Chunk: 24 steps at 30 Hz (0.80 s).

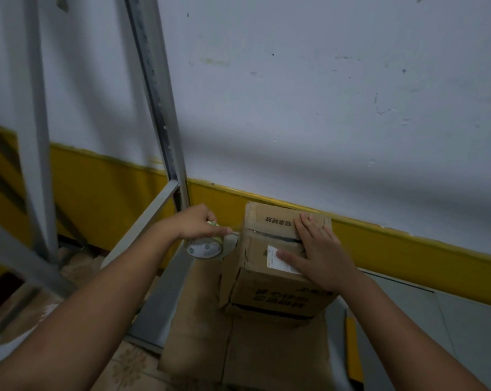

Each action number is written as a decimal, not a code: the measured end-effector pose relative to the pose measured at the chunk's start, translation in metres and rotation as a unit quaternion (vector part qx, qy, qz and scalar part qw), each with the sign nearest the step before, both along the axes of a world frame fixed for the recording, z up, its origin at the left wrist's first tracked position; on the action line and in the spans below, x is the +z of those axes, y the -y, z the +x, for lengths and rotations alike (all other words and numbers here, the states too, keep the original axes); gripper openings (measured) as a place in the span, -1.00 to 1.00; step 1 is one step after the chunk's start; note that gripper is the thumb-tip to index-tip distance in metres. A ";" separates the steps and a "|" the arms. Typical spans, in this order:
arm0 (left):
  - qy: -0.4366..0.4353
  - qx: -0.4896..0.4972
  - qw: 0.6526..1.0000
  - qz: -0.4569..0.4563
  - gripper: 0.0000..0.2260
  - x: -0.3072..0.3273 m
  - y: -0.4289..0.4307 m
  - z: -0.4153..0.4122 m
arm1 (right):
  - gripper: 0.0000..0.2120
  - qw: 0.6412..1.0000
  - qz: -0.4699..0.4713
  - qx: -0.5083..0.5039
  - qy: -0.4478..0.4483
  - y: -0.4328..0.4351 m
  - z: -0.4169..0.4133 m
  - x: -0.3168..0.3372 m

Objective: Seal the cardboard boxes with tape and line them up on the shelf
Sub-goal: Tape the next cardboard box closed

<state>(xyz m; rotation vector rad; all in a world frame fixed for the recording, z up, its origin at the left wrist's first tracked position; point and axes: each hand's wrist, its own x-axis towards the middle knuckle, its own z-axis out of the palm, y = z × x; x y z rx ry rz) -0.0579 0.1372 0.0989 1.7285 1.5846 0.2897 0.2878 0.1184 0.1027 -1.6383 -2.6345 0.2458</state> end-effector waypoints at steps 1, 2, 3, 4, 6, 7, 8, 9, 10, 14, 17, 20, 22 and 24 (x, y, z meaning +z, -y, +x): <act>0.002 0.005 1.000 -0.005 -0.43 -0.001 0.002 0.004 | 0.01 1.000 -0.004 0.004 -0.003 -0.002 0.002 0.001; 0.004 0.010 1.000 -0.009 -0.44 -0.003 0.003 0.009 | 0.01 1.000 -0.008 0.010 -0.005 -0.005 0.004 0.001; 0.006 0.014 1.000 -0.011 -0.44 -0.005 0.005 0.013 | 0.02 1.000 -0.011 0.019 -0.006 -0.008 0.006 0.002; 0.008 0.016 1.000 -0.012 -0.44 -0.006 0.008 0.017 | 0.02 0.999 -0.015 0.029 -0.003 -0.011 0.009 0.003; 0.010 0.019 1.000 -0.012 -0.48 -0.009 0.013 0.024 | -0.01 0.999 -0.027 0.046 0.002 -0.018 0.017 0.006; 0.013 0.021 1.000 -0.014 -0.53 -0.010 0.017 0.027 | -0.04 0.998 -0.035 0.054 0.002 -0.021 0.022 0.008; 0.018 0.022 0.999 -0.014 -0.57 -0.011 0.022 0.031 | -0.06 0.997 -0.039 0.065 0.002 -0.025 0.027 0.010; 0.025 0.022 0.999 -0.015 -0.59 -0.011 0.027 0.034 | -0.08 0.996 -0.038 0.081 0.001 -0.029 0.031 0.012; 0.035 0.023 0.999 -0.022 -0.61 -0.011 0.033 0.039 | -0.10 0.995 -0.033 0.098 -0.002 -0.033 0.036 0.012; 0.076 0.044 0.995 -0.046 -0.66 -0.021 0.053 0.061 | -0.12 0.991 -0.009 0.134 -0.027 -0.046 0.051 0.013; 0.093 0.076 0.993 -0.008 -0.73 -0.029 0.068 0.078 | -0.13 0.992 0.026 0.121 -0.022 -0.052 0.057 0.016; 0.106 0.083 0.990 0.038 -0.84 -0.041 0.084 0.093 | -0.14 0.992 0.056 0.113 0.022 -0.057 0.065 0.007; 0.120 0.071 0.988 0.061 -0.94 -0.052 0.094 0.100 | -0.13 0.992 0.052 0.104 0.041 -0.058 0.075 -0.007; 0.127 0.081 0.984 0.091 -0.93 -0.064 0.098 0.104 | -0.13 0.995 0.043 0.084 0.032 -0.054 0.083 -0.025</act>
